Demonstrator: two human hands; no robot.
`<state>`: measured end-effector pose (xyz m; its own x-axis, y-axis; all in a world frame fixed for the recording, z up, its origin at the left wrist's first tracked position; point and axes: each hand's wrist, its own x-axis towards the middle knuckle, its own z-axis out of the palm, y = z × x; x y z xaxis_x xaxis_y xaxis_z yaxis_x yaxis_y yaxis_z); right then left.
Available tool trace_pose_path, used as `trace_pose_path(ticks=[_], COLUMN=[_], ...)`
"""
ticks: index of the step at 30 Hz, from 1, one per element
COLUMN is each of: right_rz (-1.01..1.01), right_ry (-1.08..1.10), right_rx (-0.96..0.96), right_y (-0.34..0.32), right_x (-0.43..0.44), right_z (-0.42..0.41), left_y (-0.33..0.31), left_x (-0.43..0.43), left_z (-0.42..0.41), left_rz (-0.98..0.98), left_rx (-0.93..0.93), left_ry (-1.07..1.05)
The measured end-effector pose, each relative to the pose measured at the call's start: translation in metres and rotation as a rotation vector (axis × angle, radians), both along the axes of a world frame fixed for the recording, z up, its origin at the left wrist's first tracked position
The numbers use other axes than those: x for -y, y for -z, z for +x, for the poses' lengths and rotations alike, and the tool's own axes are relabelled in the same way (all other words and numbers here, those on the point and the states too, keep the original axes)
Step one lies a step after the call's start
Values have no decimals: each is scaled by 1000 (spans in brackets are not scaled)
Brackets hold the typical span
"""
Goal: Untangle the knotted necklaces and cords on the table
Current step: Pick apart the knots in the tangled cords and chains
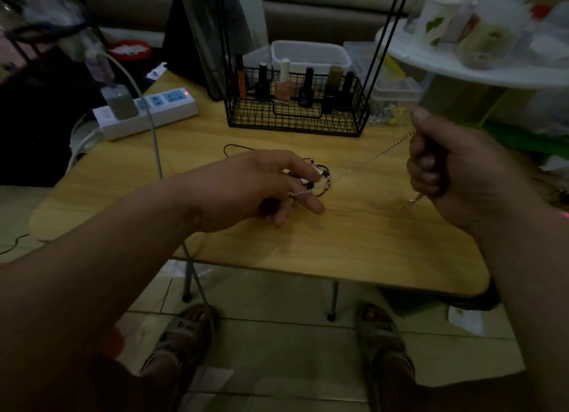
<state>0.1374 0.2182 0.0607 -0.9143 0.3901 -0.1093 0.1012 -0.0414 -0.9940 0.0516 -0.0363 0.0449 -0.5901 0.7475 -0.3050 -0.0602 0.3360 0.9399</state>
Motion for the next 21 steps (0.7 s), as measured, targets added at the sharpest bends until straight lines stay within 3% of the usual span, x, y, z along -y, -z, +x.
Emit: trace_pose_path(ticks=[5, 10, 21], right_rz=[-68, -237, -113], right_ry=[-93, -256, -433], right_rx=[137, 210, 334], right_y=[-4, -6, 4], right_x=[-4, -8, -7], right_z=[2, 5, 7], left_y=[0, 1, -2], left_x=[6, 6, 7], left_z=[-9, -19, -33], left_rz=[-33, 124, 473], left_rx=[-66, 10, 298], left_ry=[-33, -293, -510])
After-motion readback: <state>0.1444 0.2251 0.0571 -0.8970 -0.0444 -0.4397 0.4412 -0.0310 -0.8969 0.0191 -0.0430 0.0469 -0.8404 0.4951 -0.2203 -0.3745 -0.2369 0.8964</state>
